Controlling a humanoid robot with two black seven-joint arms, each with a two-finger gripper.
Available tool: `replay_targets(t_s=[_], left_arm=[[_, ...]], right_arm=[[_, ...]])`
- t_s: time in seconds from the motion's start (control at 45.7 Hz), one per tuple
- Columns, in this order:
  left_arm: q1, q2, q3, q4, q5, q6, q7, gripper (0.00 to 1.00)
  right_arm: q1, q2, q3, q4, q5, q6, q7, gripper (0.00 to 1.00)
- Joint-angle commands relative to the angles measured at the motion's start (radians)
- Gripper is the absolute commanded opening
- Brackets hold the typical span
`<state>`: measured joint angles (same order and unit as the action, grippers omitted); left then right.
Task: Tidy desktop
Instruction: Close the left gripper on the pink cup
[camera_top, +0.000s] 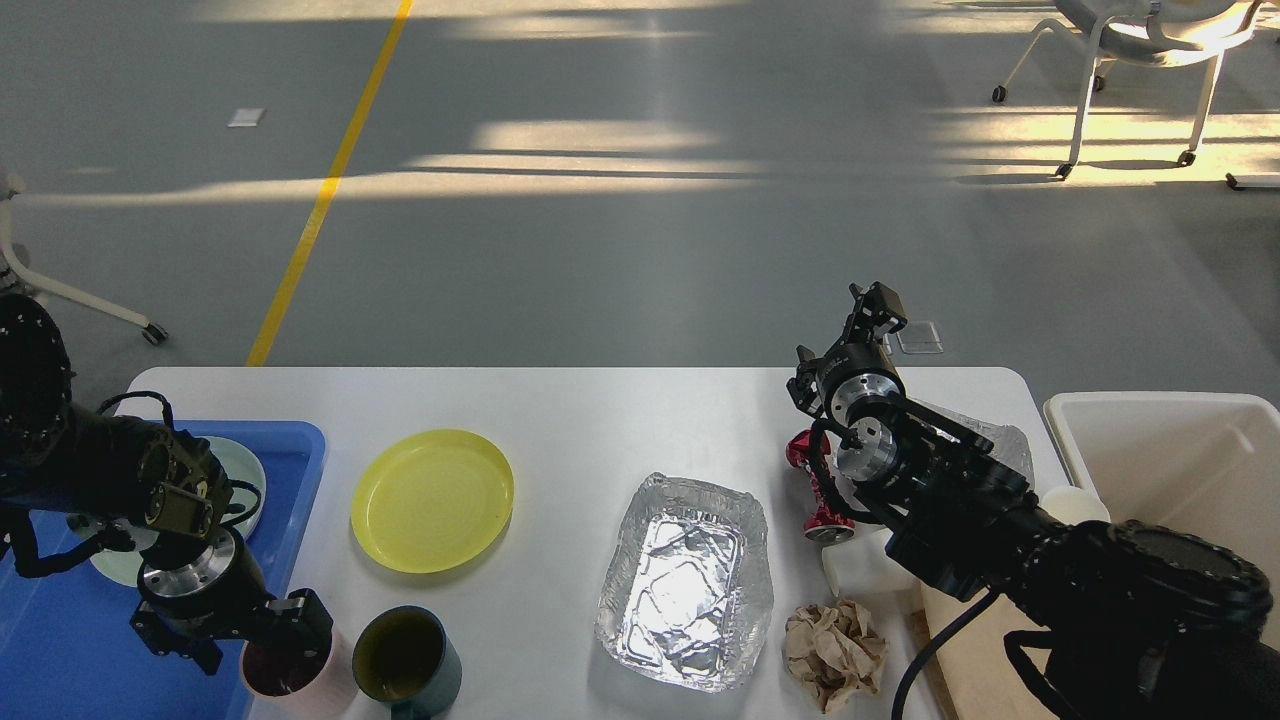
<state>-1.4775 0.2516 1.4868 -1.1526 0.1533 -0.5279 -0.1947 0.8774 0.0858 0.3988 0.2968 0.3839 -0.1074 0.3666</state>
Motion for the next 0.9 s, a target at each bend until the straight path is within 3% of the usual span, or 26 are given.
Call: replay_targets(t_s=[0.0, 0.153, 0.285, 0.482, 0.613, 0.876], left_arm=[[0.006, -0.002, -0.007, 0.002, 0.000, 0.000, 0.000, 0.58], [0.006, -0.002, -0.007, 0.002, 0.002, -0.004, 0.000, 0.42], [0.003, -0.002, -0.007, 0.002, 0.002, -0.003, 0.000, 0.16], [-0.003, 0.000, -0.005, 0.001, 0.003, -0.015, 0.000, 0.10], [-0.004, 0.002, -0.003, -0.001, 0.003, -0.029, 0.000, 0.00], [-0.015, 0.012, 0.007, -0.016, 0.006, -0.043, 0.001, 0.00]], right_arm=[[0.000, 0.000, 0.000, -0.001, 0.000, 0.000, 0.000, 1.00], [0.000, 0.000, 0.000, -0.001, 0.000, 0.000, 0.000, 1.00], [0.000, -0.001, 0.000, -0.001, 0.000, 0.000, 0.000, 1.00], [0.000, 0.000, 0.000, -0.001, 0.000, 0.000, 0.000, 1.00], [0.000, 0.000, 0.000, -0.001, 0.000, 0.000, 0.000, 1.00], [0.000, -0.001, 0.000, -0.001, 0.001, 0.000, 0.000, 1.00]])
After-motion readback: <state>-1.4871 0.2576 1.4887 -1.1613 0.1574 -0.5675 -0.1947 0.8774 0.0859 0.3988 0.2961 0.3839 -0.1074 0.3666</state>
